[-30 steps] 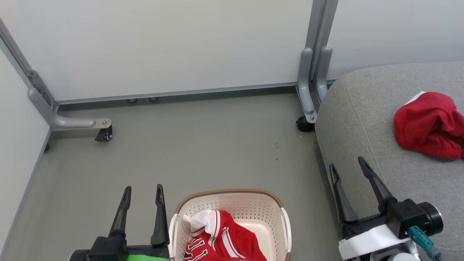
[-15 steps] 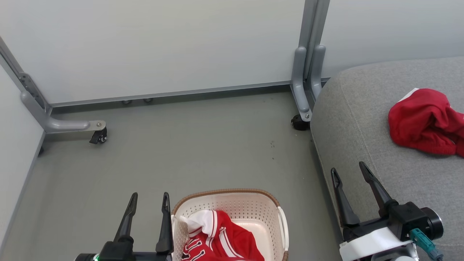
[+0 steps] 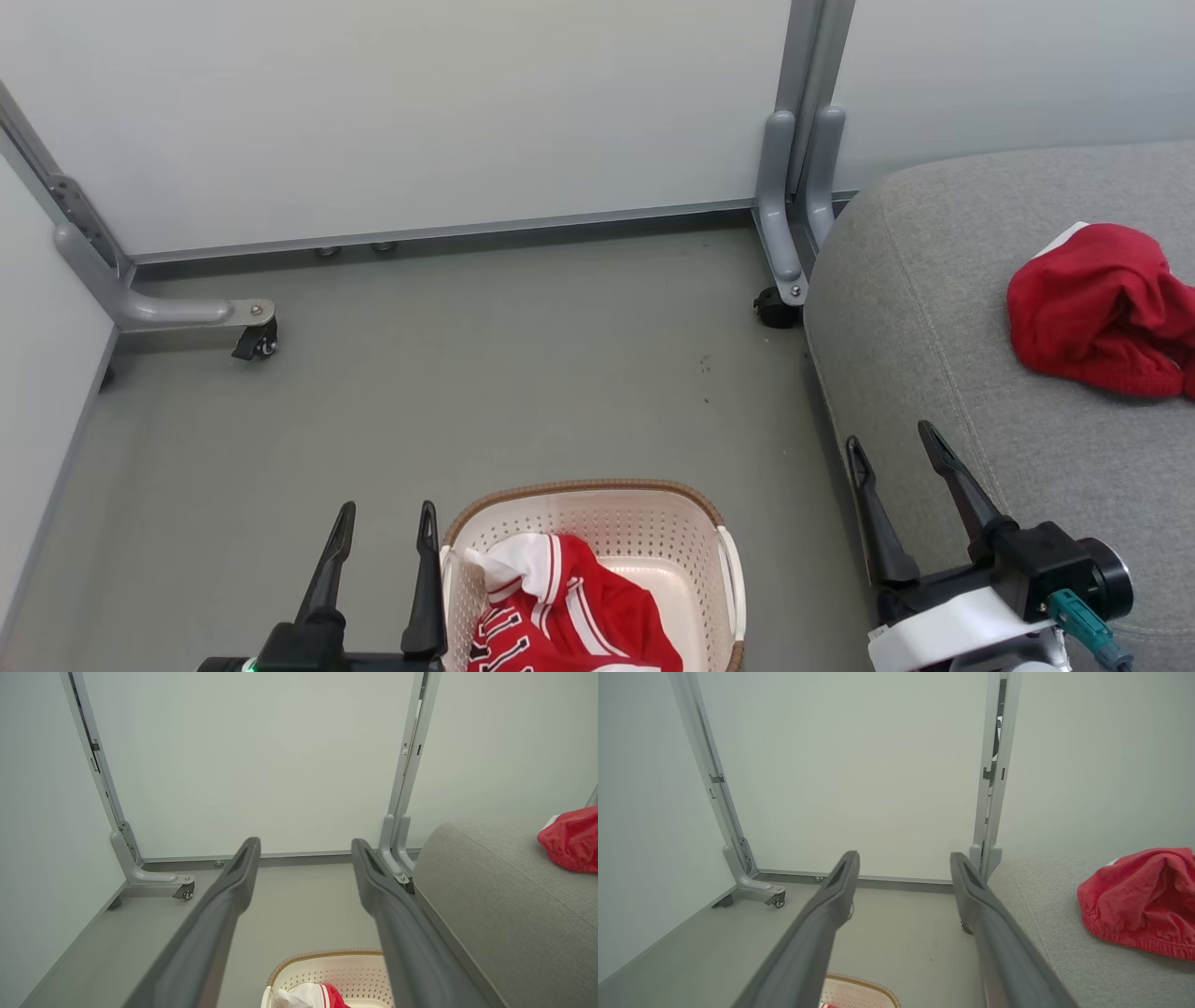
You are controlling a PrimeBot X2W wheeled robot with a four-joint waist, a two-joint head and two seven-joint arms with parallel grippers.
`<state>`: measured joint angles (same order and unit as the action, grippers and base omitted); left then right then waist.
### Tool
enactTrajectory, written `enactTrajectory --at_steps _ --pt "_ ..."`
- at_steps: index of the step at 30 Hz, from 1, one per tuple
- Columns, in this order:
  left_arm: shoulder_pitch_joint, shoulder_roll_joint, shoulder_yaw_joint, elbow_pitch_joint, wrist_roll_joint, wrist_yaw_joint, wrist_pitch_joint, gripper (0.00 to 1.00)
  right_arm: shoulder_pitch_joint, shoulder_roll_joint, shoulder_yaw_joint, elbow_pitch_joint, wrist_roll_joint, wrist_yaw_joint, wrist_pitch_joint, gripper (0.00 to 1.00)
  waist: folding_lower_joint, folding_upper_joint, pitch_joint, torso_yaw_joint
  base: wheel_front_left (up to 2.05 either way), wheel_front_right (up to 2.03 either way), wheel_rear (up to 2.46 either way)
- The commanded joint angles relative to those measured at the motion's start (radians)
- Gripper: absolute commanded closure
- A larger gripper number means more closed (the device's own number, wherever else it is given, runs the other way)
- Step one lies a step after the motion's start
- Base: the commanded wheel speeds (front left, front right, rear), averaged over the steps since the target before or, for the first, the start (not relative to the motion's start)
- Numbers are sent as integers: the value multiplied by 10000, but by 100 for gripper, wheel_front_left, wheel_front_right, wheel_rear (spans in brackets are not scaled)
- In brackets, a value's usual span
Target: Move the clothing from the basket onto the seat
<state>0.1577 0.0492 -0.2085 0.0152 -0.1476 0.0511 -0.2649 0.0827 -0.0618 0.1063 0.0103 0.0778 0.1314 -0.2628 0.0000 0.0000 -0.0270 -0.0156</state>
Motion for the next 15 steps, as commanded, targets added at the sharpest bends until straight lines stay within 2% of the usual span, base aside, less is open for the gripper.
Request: enactTrajectory --at_steps 1,15 --pt "-42 25 -1 39 -52 -19 9 0 52 -16 25 38 88 -13 -30 0 0 0 4 -8 0 0 0" --pt "-215 24 -164 111 -92 20 9 0 58 -130 -38 94 330 -13 -30 0 0 0 168 14 0 0 0"
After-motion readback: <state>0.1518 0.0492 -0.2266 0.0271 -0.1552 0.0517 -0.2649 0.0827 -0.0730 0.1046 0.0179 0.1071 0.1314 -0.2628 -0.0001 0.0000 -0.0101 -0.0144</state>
